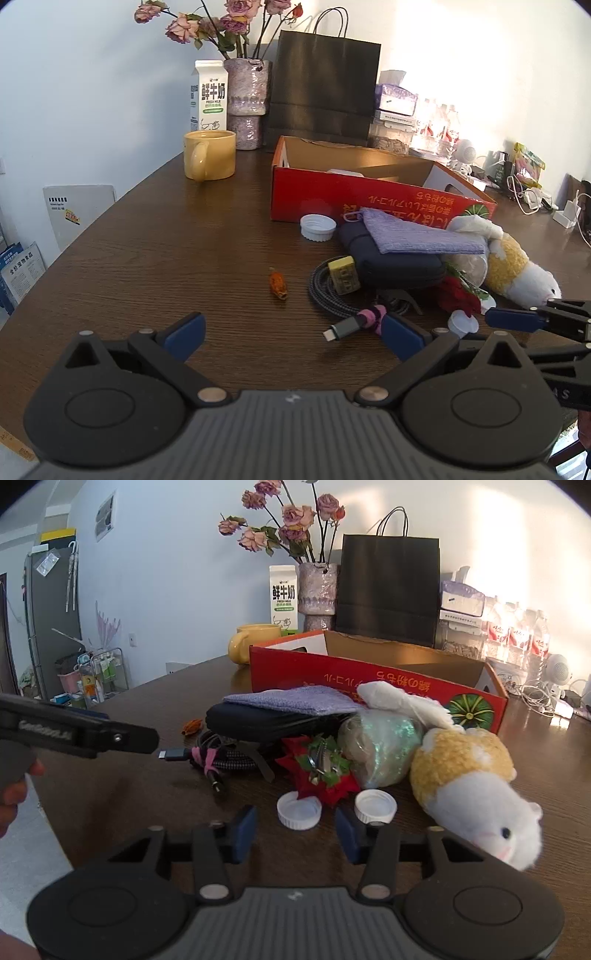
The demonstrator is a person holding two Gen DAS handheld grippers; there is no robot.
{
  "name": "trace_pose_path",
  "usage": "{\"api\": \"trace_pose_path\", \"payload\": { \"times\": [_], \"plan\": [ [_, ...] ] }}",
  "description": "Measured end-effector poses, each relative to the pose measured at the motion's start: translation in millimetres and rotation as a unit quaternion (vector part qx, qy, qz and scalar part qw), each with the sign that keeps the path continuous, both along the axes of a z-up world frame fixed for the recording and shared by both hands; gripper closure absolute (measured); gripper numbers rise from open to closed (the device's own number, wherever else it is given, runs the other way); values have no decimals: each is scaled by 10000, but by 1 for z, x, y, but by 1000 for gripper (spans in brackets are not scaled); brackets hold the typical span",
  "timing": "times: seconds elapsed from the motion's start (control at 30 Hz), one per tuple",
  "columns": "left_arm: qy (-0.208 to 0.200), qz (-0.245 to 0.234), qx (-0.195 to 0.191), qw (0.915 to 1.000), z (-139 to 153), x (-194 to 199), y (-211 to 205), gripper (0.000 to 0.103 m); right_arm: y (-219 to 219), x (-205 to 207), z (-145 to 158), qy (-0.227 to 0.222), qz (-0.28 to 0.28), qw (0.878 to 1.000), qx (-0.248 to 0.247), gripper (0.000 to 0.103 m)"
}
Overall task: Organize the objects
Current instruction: 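Grasp a small white cap with the right gripper while left grasps the small orange item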
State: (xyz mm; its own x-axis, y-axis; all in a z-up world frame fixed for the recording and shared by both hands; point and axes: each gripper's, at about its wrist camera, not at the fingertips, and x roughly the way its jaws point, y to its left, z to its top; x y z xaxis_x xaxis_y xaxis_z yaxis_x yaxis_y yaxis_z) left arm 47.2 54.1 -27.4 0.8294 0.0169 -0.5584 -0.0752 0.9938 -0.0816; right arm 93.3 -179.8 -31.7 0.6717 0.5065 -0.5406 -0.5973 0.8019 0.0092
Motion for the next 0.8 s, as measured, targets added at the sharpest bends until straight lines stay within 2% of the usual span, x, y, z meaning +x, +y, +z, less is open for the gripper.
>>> {"api": "trace_pose_path", "payload": {
  "times": [0.13, 0.2, 0.67, 0.8],
  "plan": [
    [30, 111, 1, 9999, -2, 4, 9, 0, 7, 6, -2, 42, -64, 10000, -27, 69],
    [49, 153, -14, 9999, -3, 7, 14, 0, 9, 8, -5, 100, -70, 9999, -49, 76],
    [215, 362, 148, 9990, -12, 40, 29, 0, -10, -5, -1, -14, -214, 9998, 32, 77],
    [280, 394, 188, 9987, -14, 51, 28, 6, -22, -8, 1, -72, -397, 9992, 44, 77]
  ]
}}
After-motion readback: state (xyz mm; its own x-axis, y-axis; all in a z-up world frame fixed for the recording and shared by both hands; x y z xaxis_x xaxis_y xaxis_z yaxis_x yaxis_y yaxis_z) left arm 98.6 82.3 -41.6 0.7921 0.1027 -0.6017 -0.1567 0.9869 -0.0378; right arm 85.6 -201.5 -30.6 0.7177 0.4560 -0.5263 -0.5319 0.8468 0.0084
